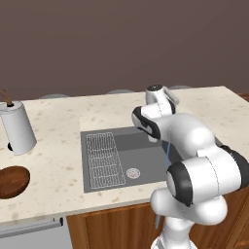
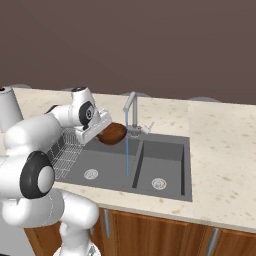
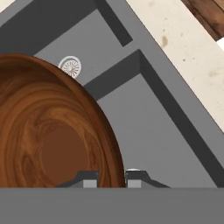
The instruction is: Rinse each bowl for a few seconds and place them down in the sink or on the counter.
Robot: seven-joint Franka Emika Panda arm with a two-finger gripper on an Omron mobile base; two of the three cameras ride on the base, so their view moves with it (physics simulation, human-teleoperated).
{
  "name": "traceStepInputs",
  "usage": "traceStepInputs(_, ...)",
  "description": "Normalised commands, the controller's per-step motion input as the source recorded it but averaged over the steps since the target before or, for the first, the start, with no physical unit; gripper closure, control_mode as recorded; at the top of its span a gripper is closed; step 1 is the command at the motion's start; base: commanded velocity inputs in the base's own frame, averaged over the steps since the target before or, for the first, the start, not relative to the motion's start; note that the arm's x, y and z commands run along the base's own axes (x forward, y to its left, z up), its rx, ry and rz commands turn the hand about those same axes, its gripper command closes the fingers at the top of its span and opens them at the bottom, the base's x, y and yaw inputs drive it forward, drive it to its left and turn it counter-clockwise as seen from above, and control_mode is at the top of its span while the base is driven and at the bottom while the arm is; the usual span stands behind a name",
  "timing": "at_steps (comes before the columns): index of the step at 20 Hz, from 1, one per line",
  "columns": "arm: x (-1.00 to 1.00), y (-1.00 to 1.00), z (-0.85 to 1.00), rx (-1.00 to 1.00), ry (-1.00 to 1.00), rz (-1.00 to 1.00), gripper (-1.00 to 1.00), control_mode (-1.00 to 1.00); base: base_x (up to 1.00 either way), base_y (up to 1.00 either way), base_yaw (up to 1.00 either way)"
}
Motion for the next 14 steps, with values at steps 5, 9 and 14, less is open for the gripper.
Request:
traceStepInputs(5, 0.04, 0.42, 0.01, 0.02, 0.01, 0.0, 1.0, -1.0, 0.0, 0.0, 0.0)
traceStepInputs(9, 0.0, 0.47, 0.0, 0.01, 0.0, 0.04, 1.0, -1.0, 0.0, 0.0, 0.0)
traceStepInputs(14, 0.01, 0.47, 0.0, 0.04, 0.02, 0.11, 1.0, -1.0, 0.0, 0.0, 0.0)
